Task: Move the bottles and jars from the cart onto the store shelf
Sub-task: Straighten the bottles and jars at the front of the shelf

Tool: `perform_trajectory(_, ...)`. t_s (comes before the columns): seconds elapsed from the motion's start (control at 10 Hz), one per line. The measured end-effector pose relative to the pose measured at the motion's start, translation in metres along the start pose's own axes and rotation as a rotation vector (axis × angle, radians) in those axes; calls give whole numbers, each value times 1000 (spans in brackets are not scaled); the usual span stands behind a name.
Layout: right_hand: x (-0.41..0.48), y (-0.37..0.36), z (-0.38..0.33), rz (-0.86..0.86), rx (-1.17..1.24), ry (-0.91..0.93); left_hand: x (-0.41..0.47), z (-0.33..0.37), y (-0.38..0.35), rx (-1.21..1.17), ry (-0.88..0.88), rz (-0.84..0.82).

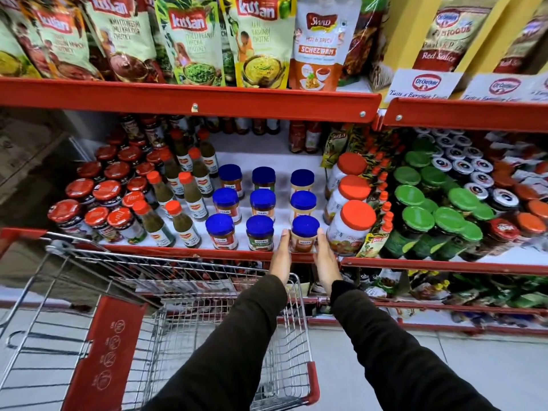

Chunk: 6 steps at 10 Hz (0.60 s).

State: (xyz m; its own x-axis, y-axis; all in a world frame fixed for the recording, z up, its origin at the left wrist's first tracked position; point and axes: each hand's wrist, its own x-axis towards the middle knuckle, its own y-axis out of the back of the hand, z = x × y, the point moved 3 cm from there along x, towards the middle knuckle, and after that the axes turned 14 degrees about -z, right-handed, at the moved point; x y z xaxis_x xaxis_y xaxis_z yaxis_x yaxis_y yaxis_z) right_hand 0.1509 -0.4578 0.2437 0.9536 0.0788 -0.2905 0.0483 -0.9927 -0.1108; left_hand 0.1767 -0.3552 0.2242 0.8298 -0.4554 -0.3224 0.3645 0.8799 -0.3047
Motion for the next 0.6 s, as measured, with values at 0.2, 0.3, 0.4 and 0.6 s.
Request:
perform_trajectory(0.2, -2, 10, 1, -57, -43, -40, -8, 4, -5, 30, 34, 2)
perform_trajectory(0.3, -8, 14, -6, -118, -158, -78, -13, 11, -8, 95, 46, -51)
perform_trajectory(0.4, -20, 26, -14, -137, -234, -89, -23, 16, -6, 251, -19, 50)
perform_trajectory(0.6, -100, 87, -78, 54, -475, 127, -53, 65, -5, 784, -377, 170)
